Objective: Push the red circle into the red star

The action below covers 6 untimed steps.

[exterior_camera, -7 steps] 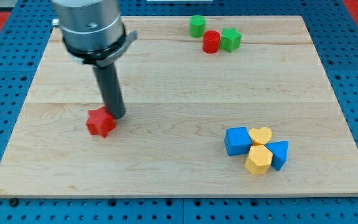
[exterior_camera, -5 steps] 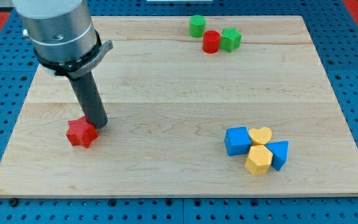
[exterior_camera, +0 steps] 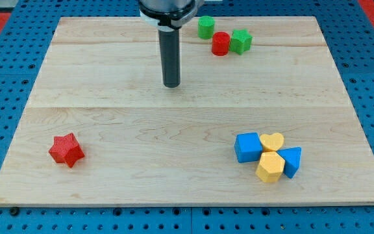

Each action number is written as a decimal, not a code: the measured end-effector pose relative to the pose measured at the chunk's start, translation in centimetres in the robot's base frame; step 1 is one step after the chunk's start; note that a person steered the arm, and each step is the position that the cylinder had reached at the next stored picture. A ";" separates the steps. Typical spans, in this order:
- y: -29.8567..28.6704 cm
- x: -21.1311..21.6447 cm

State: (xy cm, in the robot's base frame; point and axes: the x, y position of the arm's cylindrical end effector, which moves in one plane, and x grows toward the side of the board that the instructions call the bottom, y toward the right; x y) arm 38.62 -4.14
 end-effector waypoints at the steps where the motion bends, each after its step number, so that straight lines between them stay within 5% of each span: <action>1: -1.0 -3.4; 2: 0.0 -7.0; 4: 11.5 -13.9; 5: 15.5 -10.7; 6: 11.9 -6.6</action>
State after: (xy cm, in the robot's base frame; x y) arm 32.01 7.79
